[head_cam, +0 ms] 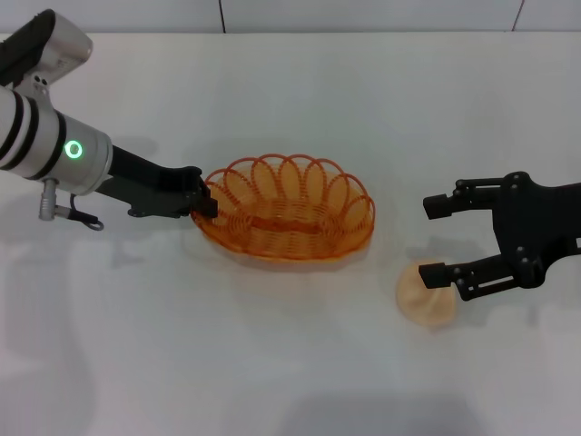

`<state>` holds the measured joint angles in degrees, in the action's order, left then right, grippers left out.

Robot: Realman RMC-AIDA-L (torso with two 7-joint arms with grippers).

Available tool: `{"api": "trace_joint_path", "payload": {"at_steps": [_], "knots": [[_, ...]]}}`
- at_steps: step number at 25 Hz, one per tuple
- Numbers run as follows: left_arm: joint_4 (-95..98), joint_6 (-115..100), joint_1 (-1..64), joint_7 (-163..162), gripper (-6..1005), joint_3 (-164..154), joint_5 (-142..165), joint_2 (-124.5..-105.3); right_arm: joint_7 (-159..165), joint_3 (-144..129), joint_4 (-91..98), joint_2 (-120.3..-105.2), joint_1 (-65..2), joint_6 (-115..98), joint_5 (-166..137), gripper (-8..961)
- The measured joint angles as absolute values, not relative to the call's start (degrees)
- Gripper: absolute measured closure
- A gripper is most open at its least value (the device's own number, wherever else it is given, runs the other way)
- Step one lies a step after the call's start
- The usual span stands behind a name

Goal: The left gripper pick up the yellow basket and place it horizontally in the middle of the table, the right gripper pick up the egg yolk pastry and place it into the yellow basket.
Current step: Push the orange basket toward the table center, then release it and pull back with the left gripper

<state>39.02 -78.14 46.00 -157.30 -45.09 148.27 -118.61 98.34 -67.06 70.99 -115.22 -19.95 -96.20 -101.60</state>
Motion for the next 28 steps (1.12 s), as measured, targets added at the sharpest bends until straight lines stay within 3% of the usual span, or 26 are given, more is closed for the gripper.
{"api": "trace_joint_path", "payload": {"at_steps": [18, 28], "knots": [[38.2, -78.5, 45.9, -154.6, 855, -45.1, 145.3, -118.90, 98.3, -67.1, 71.2, -115.22, -19.7, -96.7, -101.0, 98], [38.7, -78.9, 45.9, -152.7, 450, -45.1, 143.9, -118.51, 98.3, -67.0, 71.2, -115.22, -19.7, -96.9, -100.7, 98]]}}
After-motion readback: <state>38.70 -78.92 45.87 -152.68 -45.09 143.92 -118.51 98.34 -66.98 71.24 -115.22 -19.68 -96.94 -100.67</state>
